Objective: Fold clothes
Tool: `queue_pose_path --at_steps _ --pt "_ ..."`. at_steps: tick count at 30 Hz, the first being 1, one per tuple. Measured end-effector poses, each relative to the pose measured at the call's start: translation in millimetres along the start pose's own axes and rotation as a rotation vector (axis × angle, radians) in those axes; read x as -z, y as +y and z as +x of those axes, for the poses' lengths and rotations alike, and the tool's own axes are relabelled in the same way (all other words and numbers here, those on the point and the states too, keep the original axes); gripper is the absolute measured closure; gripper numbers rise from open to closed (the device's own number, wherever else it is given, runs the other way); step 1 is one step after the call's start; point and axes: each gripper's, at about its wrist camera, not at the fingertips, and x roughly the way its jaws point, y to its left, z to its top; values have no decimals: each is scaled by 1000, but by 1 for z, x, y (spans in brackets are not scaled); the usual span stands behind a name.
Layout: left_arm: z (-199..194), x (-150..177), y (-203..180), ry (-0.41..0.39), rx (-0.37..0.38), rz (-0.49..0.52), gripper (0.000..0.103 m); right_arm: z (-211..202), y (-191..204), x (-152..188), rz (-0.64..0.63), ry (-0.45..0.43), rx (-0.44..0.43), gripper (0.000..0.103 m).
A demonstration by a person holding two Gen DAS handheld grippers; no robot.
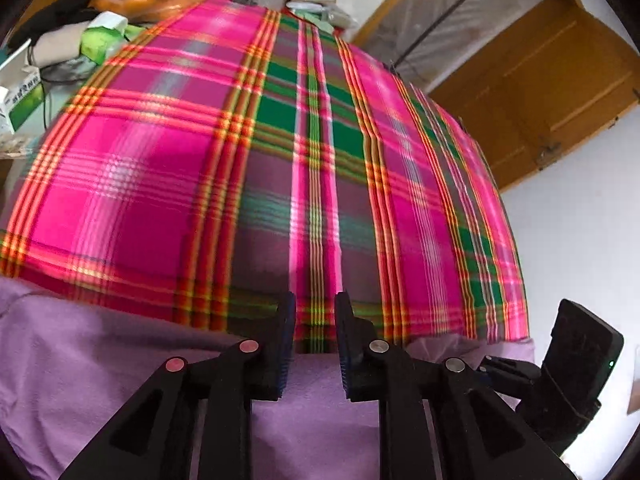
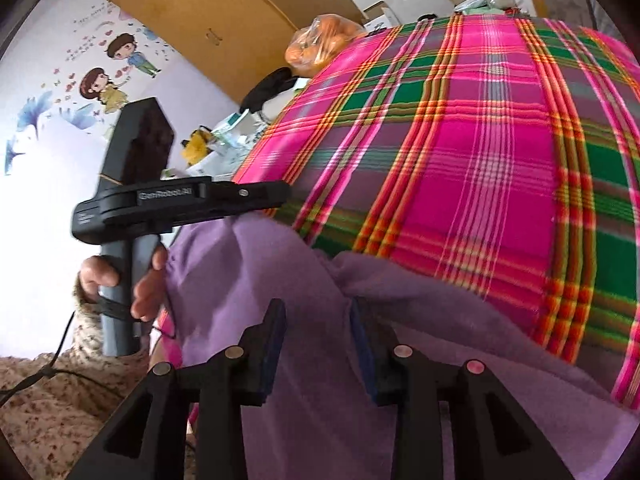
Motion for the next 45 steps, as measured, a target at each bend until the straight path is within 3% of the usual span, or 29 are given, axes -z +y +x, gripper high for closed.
queue_pose_path --at_steps 14,18,22,26,31,45 --pt "-12 40 11 16 26 -68 84 -2 12 25 18 23 -125 68" --pt "-15 49 13 10 28 -77 84 3 21 31 -10 58 -93 68" --pt "-18 57 17 7 51 -98 84 -13 22 17 -16 -39 -67 68" --pt "-21 65 22 4 73 -120 84 -8 9 3 18 -57 42 68" --pt "-27 73 25 6 94 -127 82 20 -4 3 88 62 -74 68" --pt "-40 79 42 -15 127 -172 82 34 20 6 9 125 -116 67"
